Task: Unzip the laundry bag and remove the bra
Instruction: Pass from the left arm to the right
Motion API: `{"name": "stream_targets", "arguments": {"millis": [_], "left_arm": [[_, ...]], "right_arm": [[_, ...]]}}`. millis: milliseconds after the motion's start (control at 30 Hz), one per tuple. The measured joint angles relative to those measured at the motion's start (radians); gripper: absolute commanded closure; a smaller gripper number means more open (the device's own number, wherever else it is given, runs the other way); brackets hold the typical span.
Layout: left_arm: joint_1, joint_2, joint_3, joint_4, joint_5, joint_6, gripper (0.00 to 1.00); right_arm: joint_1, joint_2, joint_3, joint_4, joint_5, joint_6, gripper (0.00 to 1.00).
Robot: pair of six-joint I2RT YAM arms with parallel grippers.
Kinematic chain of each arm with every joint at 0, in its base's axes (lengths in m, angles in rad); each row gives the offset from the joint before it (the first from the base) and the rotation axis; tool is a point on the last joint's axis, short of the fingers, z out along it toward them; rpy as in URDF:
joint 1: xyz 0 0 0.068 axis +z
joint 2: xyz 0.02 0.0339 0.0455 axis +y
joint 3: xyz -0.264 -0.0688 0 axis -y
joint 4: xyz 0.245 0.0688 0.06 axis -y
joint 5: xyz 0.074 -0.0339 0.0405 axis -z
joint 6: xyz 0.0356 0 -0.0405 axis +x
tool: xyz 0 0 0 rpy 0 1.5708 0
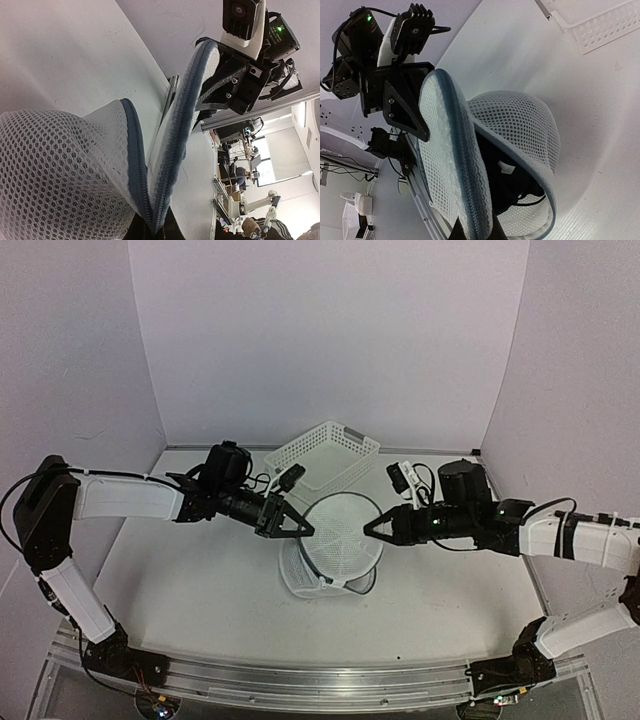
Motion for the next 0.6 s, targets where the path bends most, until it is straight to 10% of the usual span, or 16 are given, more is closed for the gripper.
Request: {"name": "stream_targets", "arguments": {"millis": [367,600], "left_arm": [[0.005,0.079,0.035,0.027,-0.029,-0.016,0.83],[0.037,0.106,0.042,0.025,-0.059,-0.048,0.55]], "right_arm": [[0.0,-0.021,-0.003,0.0,-0.002,0.001,1.0],[0.01,-0.02,-0.002,0.016,0.011,-0.007,1.0]]}}
